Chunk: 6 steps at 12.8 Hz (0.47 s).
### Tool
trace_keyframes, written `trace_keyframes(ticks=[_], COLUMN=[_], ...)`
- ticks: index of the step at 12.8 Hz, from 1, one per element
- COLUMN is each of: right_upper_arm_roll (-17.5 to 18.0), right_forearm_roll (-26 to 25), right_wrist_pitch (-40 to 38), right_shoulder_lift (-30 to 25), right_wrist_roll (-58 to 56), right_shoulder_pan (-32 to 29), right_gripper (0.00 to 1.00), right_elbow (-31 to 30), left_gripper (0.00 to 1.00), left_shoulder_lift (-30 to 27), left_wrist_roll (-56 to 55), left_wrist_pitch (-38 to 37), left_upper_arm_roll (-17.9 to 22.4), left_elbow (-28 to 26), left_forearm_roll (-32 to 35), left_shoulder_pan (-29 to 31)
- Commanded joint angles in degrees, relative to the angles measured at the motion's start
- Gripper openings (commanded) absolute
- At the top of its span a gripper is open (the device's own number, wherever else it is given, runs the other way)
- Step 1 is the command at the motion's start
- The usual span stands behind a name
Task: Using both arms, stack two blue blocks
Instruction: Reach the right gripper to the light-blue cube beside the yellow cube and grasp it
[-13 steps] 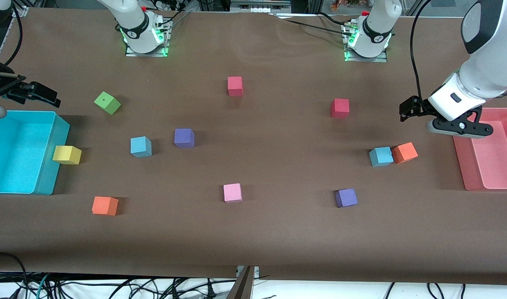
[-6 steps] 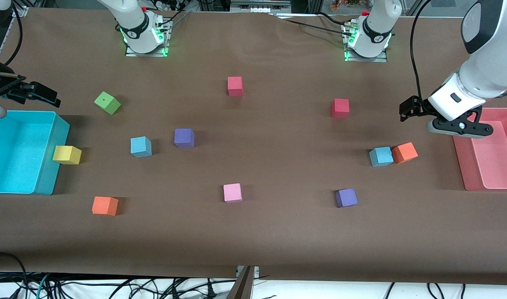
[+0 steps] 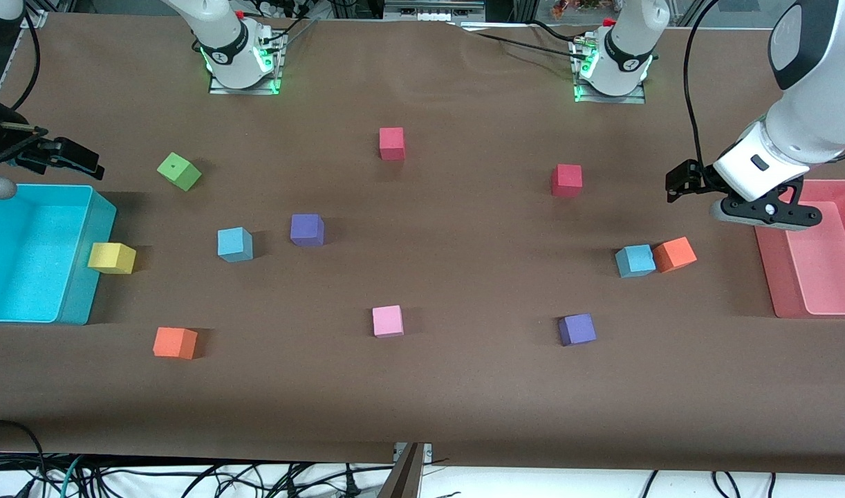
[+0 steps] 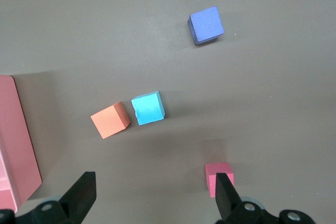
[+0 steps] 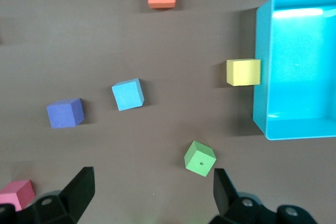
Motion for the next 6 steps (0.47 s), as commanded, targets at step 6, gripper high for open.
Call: trace_keyframes(ticks=[6], right_upper_arm_roll=[0.3], right_forearm_roll=[0.2], right_wrist_pitch=[8.5], right_shoulder_lift=[13.2], right_wrist_roll=[-0.7], right_shoulder_pan=[7.6], right_gripper=[1.0], right_elbow=[-2.7], left_gripper=[1.0], left_shoulder_lift=[-0.4], left_wrist_roll=[-0.7], left_wrist_pitch=[-1.4], left_upper_arm_roll=[0.0], left_elbow=[0.8], left_forearm_roll=[0.9], left_shoulder_pan=[-0.3])
